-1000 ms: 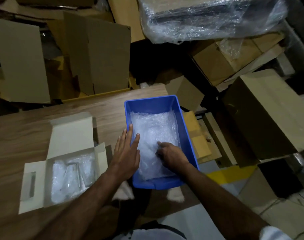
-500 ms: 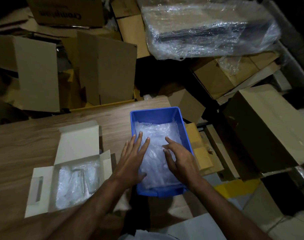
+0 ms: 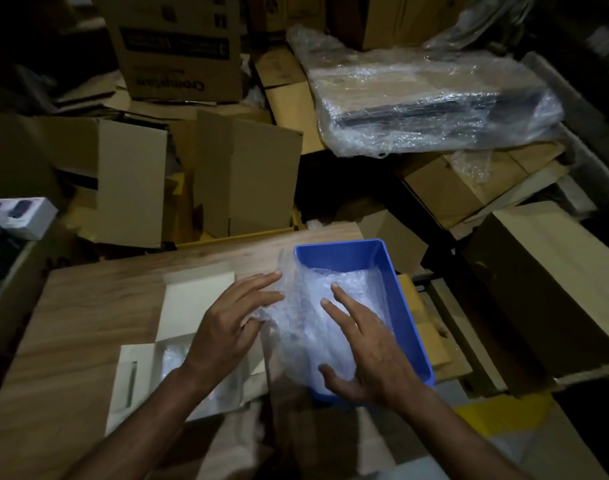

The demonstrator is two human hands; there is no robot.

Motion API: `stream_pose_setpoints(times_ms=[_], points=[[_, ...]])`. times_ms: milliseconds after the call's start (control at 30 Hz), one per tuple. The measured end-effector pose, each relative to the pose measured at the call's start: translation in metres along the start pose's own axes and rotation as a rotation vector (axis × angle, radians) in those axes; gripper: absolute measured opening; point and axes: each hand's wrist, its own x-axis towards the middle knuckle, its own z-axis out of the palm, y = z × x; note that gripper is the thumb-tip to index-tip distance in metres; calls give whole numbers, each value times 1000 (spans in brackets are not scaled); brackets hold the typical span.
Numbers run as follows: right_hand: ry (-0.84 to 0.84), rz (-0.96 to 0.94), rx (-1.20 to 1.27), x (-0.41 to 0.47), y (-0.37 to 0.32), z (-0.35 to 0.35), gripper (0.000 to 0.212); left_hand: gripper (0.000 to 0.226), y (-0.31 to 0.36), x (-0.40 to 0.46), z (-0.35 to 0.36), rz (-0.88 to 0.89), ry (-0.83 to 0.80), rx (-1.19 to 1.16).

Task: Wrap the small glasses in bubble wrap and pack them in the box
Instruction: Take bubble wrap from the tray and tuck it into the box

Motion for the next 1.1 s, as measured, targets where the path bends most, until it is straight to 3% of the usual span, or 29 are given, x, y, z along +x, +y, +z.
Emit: stream_pose_setpoints(times_ms=[100, 200, 400, 500, 667, 733, 833, 933, 1100], points=[[-83, -9, -57, 19, -14, 22, 93, 27, 3, -17, -24, -16, 34, -49], [-65, -33, 56, 41, -36, 39, 69, 28, 0, -35, -44, -40, 90, -43], [67, -112, 238, 59, -70, 55, 18, 65, -23, -71, -90, -135, 121, 100], [-37, -10, 442, 68, -82, 52, 10, 61, -31, -88, -107, -165, 106, 86], [-205, 473, 1153, 97, -111, 42, 30, 15, -29, -99, -114, -377, 100, -187], [-299, 742, 1511, 103, -118, 47, 42, 30, -26, -93, -107, -512, 194, -363], [-377, 1002, 1978, 94, -124, 63, 81, 34, -22, -87, -95, -844, 378, -598], [-319, 987, 1975, 81, -131, 72, 108, 40, -35, -95, -89, -1074, 468, -626], [-312, 1094, 1472, 76, -138, 83, 80, 35, -42, -110, -89, -1217, 463, -633]])
